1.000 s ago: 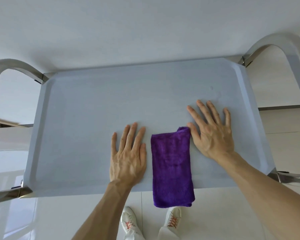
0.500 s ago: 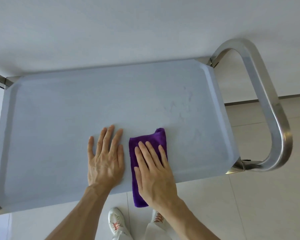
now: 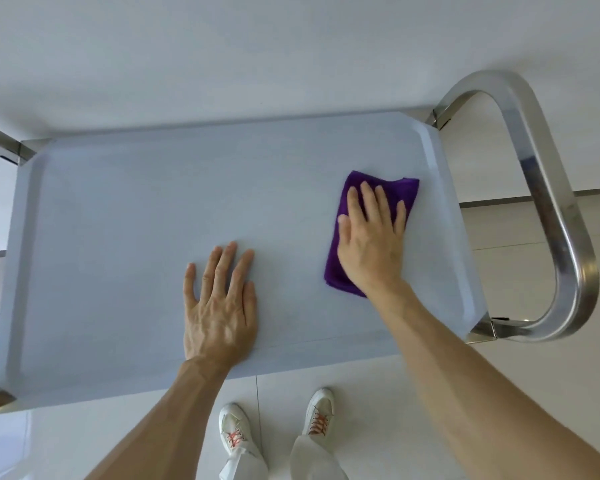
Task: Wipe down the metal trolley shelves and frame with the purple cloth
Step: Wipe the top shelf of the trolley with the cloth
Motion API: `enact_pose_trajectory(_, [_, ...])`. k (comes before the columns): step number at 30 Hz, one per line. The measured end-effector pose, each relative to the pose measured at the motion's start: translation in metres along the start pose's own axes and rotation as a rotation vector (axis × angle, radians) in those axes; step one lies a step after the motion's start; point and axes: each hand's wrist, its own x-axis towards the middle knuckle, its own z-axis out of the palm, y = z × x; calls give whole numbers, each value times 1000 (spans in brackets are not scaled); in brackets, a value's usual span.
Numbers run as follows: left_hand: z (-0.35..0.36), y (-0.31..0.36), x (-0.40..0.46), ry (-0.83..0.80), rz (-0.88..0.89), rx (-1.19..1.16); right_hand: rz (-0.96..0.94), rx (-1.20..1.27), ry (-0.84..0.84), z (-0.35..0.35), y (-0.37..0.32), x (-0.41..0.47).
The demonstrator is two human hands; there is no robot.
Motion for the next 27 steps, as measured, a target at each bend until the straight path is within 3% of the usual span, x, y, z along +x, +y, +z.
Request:
enact_pose_trajectory(5, [-3, 2, 0, 5, 3, -17, -294, 55, -31, 14, -37, -88])
enact_pose_trajectory(10, [-5, 4, 0, -33, -18, -30, -441, 58, -68, 2, 33, -105])
enact_pose_trajectory(15, [-3, 4, 1, -27, -28, -32, -163, -54, 17, -14, 106, -49])
enact_pose_trajectory(18, [-1, 3, 2, -13, -23, -27, 140, -102, 63, -10, 77, -16])
enact_pose_trajectory(20, [0, 2, 1, -2, -18, -25, 211, -87, 87, -3, 39, -11])
enact_pose_trajectory(24, [1, -1, 0, 17, -11, -18, -148, 6, 43, 12, -12, -60])
enact_pose_trajectory(27, [1, 0, 0, 21, -3, -14, -355, 49, -56, 11, 4, -104])
